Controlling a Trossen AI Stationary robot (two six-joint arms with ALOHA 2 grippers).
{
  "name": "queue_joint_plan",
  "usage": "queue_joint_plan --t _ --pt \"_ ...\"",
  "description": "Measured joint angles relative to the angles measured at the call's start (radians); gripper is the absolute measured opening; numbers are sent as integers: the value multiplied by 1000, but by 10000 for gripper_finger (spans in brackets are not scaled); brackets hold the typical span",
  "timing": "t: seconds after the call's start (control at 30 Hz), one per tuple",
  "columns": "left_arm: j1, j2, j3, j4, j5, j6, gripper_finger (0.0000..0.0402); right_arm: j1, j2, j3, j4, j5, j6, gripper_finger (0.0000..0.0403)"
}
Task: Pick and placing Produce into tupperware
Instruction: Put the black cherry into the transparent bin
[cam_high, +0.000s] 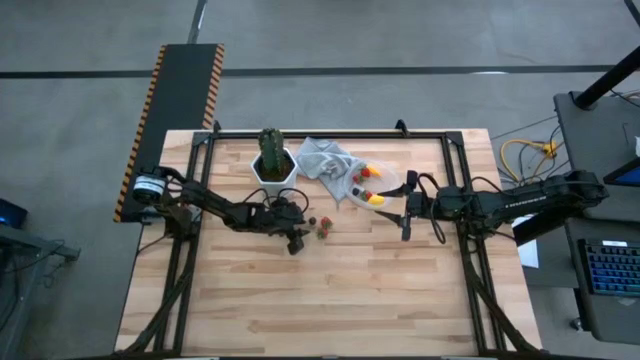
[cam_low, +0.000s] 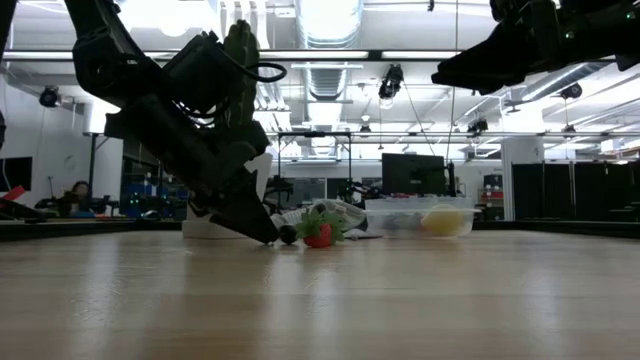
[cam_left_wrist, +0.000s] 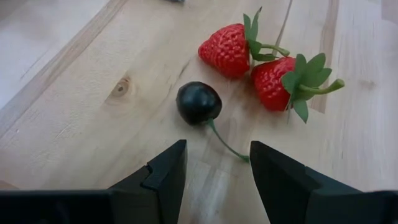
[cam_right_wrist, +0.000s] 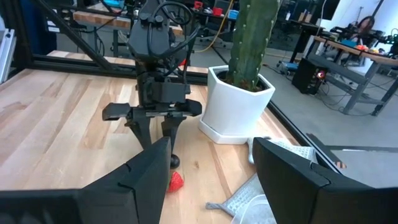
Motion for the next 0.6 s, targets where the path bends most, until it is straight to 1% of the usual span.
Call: queue_joint_plan --t 0.13,0.4,0.6 --pt "0 0 0 -1 -1 -1 158 0 0 0 0 0 0 221" --pt "1 0 1 -3 -4 -27 117 0 0 0 0 0 0 221" --pt "0 2 20 -3 3 -36 111 0 0 0 0 0 0 221"
